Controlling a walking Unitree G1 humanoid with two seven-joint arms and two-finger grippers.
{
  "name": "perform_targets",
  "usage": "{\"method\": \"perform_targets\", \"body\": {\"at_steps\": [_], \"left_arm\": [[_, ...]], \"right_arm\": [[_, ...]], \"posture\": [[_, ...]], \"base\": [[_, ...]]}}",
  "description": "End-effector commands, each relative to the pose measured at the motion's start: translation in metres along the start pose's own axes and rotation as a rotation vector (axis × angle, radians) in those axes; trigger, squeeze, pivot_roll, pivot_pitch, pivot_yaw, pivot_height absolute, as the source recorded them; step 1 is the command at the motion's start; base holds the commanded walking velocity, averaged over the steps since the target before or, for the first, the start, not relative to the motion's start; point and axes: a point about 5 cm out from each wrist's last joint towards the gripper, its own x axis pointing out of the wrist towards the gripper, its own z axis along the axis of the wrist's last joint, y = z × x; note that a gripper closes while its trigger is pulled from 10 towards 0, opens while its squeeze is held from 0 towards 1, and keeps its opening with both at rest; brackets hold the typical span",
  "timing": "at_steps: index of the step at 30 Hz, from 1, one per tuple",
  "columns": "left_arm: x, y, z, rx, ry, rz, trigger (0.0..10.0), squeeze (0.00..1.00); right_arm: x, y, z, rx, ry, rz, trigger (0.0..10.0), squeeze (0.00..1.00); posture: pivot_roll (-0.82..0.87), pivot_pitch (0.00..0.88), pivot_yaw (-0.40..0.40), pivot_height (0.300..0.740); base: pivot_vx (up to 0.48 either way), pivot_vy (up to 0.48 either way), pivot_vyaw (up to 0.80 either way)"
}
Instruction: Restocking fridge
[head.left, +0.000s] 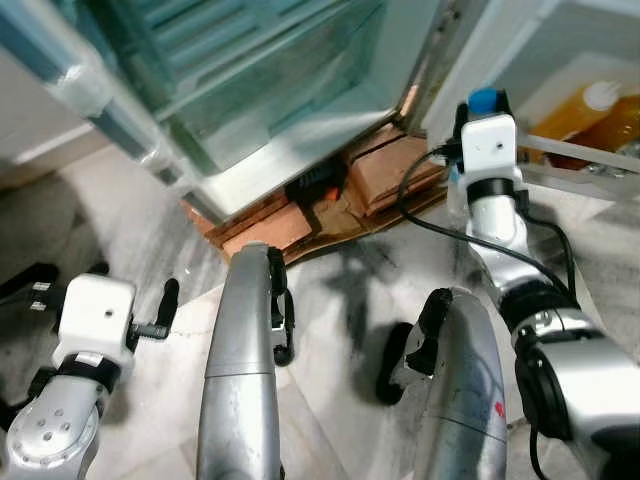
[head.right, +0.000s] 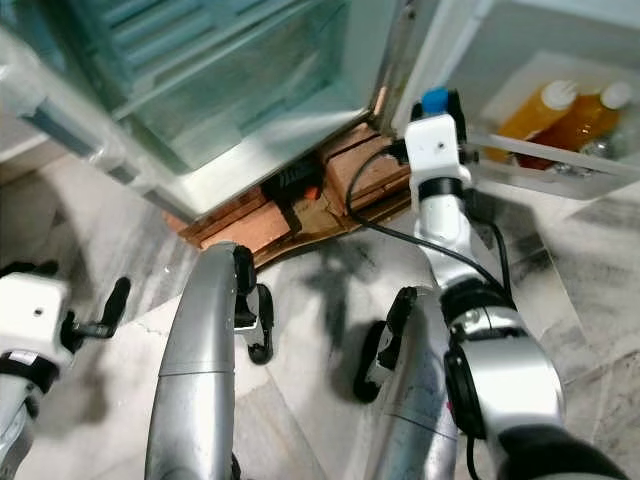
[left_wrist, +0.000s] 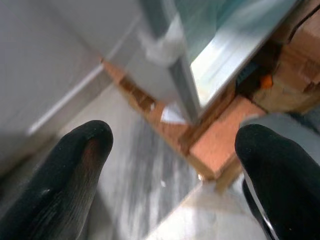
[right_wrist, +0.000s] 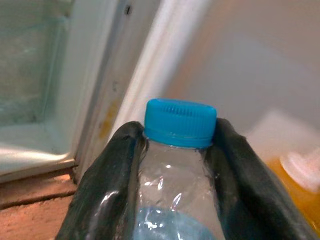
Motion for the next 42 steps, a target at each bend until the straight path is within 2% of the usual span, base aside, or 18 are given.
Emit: {"method": "perform_targets", "body": {"at_steps": [1, 2, 3, 6, 7, 8, 12, 14, 21, 26, 34, 37, 42], "left_arm": [[0.0, -0.005, -0.012, -0.008, 0.046, -0.011, 10.0, 0.0], [0.006, -0.008, -0.013, -0.016, 0.036, -0.023, 10.0, 0.0], [0.006, -0.008, -0.013, -0.016, 0.036, -0.023, 10.0, 0.0], [0.021, -0.019, -0.016, -0.043, 0.005, -0.053, 10.0, 0.0], [0.021, -0.019, -0.016, -0.043, 0.005, -0.053, 10.0, 0.0], [0.024, -0.022, -0.015, -0.057, -0.008, -0.054, 10.0, 0.0], [0.032, -0.025, -0.013, -0.072, -0.04, -0.048, 10.0, 0.0], [0.035, -0.026, -0.012, -0.073, -0.049, -0.043, 10.0, 0.0], [0.043, -0.029, -0.015, -0.079, -0.072, -0.034, 10.0, 0.0], [0.048, -0.031, -0.015, -0.106, -0.088, 0.004, 10.0, 0.0], [0.044, -0.033, -0.02, -0.106, -0.083, 0.01, 10.0, 0.0], [0.042, -0.033, -0.02, -0.11, -0.084, 0.014, 10.0, 0.0], [0.036, -0.033, -0.016, -0.109, -0.085, 0.016, 10.0, 0.0]], "right_arm": [[-0.008, 0.008, 0.001, 0.03, -0.014, 0.037, 10.0, 0.0], [-0.019, 0.015, 0.001, 0.049, -0.019, 0.075, 10.0, 0.0], [-0.019, 0.015, 0.001, 0.049, -0.019, 0.075, 10.0, 0.0], [-0.054, 0.026, 0.004, 0.102, -0.022, 0.132, 10.0, 0.0], [-0.054, 0.026, 0.004, 0.102, -0.022, 0.132, 10.0, 0.0], [-0.065, 0.028, 0.004, 0.136, -0.007, 0.126, 10.0, 0.0], [-0.085, 0.032, 0.006, 0.158, 0.015, 0.105, 10.0, 0.0], [-0.089, 0.035, 0.005, 0.162, 0.031, 0.095, 10.0, 0.0], [-0.091, 0.042, 0.013, 0.171, 0.073, 0.108, 10.0, 0.0], [-0.088, 0.04, 0.012, 0.175, 0.085, 0.132, 10.0, 0.0], [-0.088, 0.042, 0.017, 0.145, 0.076, 0.181, 10.0, 0.0], [-0.082, 0.045, 0.019, 0.148, 0.067, 0.203, 10.0, 0.0], [-0.058, 0.062, 0.018, 0.155, 0.055, 0.328, 10.0, 0.0]], "posture": [[0.2, 0.334, 0.053, 0.558], [0.18, 0.31, 0.055, 0.558], [0.18, 0.31, 0.055, 0.558], [0.14, 0.233, 0.042, 0.558], [0.14, 0.233, 0.042, 0.558], [0.14, 0.211, 0.038, 0.558], [0.14, 0.182, 0.032, 0.558], [0.14, 0.174, 0.03, 0.558], [0.12, 0.161, 0.017, 0.558], [0.12, 0.152, -0.001, 0.558], [0.12, 0.171, -0.011, 0.558], [0.12, 0.19, -0.013, 0.558], [0.14, 0.247, -0.013, 0.558]], "base": [[0.0, 0.0, 0.0], [0.0, 0.0, 0.0], [0.0, 0.0, 0.0], [0.0, 0.0, 0.0], [0.0, 0.0, 0.0], [0.255, 0.0, 0.0], [0.322, -0.136, 0.0], [0.382, -0.285, 0.0], [0.375, -0.297, 0.0], [0.296, -0.241, 0.0], [0.0, 0.0, 0.0], [0.0, 0.0, 0.0], [0.0, 0.0, 0.0]]}}
